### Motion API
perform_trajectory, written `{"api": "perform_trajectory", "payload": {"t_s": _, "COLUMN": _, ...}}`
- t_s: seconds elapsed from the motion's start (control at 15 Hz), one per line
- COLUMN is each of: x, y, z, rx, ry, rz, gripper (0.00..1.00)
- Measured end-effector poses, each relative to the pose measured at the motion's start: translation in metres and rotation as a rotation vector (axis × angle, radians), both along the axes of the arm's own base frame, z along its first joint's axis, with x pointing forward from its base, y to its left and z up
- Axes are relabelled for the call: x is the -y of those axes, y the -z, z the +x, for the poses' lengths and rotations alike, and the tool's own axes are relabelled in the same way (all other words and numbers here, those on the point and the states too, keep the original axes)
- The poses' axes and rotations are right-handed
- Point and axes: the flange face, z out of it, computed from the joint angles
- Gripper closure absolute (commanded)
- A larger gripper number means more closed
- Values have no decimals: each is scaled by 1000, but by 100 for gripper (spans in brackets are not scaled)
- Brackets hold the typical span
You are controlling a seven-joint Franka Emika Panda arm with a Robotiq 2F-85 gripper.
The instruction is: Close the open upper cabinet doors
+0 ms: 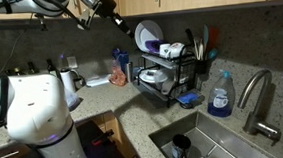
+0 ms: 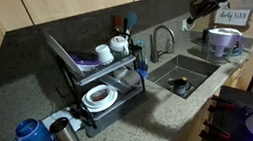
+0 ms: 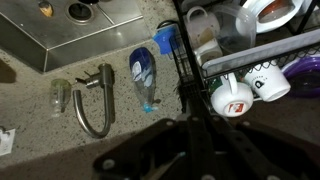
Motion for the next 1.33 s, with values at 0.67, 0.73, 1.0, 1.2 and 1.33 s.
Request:
{"api": "perform_trajectory", "payload": {"t_s": 0.67, "x": 9, "y": -21, "z": 19, "rx": 35, "ry": 24, "rz": 37, "gripper": 100}}
{"api": "perform_trajectory", "payload": {"t_s": 0.73, "x": 9, "y": -21, "z": 19, "rx": 35, "ry": 24, "rz": 37, "gripper": 100}}
{"api": "perform_trajectory", "payload": {"t_s": 1.0, "x": 10, "y": -16, "z": 21, "rx": 21, "ry": 25, "rz": 38, "gripper": 100}}
{"api": "perform_trajectory", "payload": {"t_s": 1.2, "x": 18, "y": -2, "z": 35, "rx": -28, "ry": 45, "rz": 51, "gripper": 100}}
{"api": "perform_trajectory", "payload": {"t_s": 1.33, "x": 28, "y": 12, "z": 49, "rx": -76, "ry": 67, "rz": 61, "gripper": 100}}
